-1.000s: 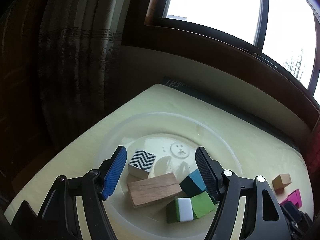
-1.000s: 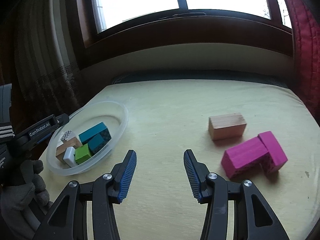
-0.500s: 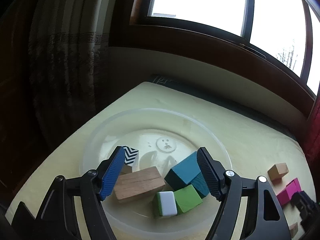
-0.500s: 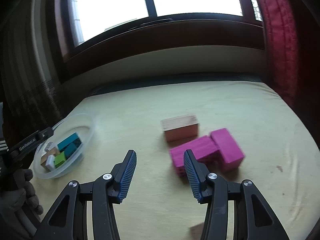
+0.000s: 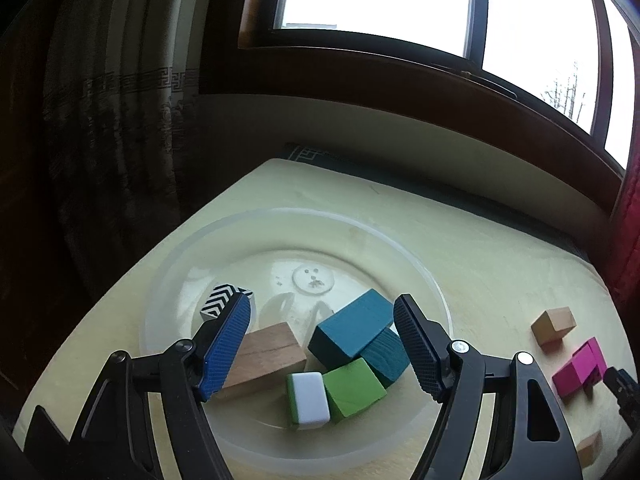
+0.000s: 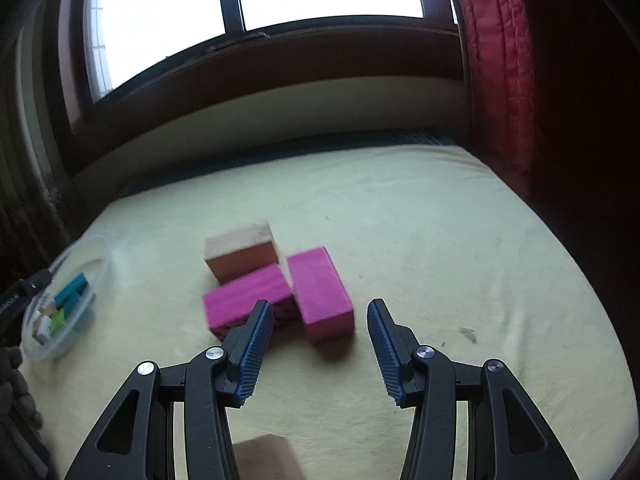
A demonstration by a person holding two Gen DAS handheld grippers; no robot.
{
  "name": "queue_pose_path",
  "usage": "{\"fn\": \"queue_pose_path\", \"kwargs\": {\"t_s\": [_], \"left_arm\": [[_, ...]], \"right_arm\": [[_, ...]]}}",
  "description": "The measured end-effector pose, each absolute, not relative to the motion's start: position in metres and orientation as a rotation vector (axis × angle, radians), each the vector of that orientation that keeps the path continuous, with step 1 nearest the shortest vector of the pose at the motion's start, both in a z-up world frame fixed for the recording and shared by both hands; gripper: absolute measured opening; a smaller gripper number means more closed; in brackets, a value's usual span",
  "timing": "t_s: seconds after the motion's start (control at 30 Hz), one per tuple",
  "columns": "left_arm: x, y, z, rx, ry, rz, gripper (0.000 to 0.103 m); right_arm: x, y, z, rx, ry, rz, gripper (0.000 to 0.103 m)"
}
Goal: Organize rigid objects
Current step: 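Move the right gripper to a magenta block and close on it, then move the left gripper to the dotted magenta block and grasp it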
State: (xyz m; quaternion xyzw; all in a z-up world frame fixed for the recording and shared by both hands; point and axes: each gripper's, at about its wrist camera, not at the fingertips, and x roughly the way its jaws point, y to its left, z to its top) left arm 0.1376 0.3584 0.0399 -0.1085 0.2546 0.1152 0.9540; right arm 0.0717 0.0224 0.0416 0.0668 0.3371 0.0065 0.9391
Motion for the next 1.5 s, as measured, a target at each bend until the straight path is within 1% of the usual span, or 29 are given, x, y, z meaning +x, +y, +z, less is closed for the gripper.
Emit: {"fn": "queue_pose_path", "kwargs": {"t_s": [0.33,0.67,0.93,1.13,1.5], "left_arm": [[0.140,0.355,0.039,-0.208,0.527,0.220,0.075],[0.140,0.352,0.038,-0.196,0.533,0.218,0.075],[0.137,0.348,0.039,-0.184,0.518,0.221,0.075],[0.130,0.340,0.049,-0.182,0.487,0.210,0.075],[0.133,0.284,0.055,-0.097,0.552,0.031,0.075]], "right_arm": [[0.090,0.018,0.028,0.127,0.783,0.046,0.052],[0.106,0.011,0.022,0.135,0.818,0.056,0.039],[0.106,0.002,0.025,0.169,0.804,0.055,0.037],[0.101,-0.010,0.030,0.178,0.777,0.016,0.037],[0.099,-0.023,0.031,0.194,0.790,-0.034,0.037]]}}
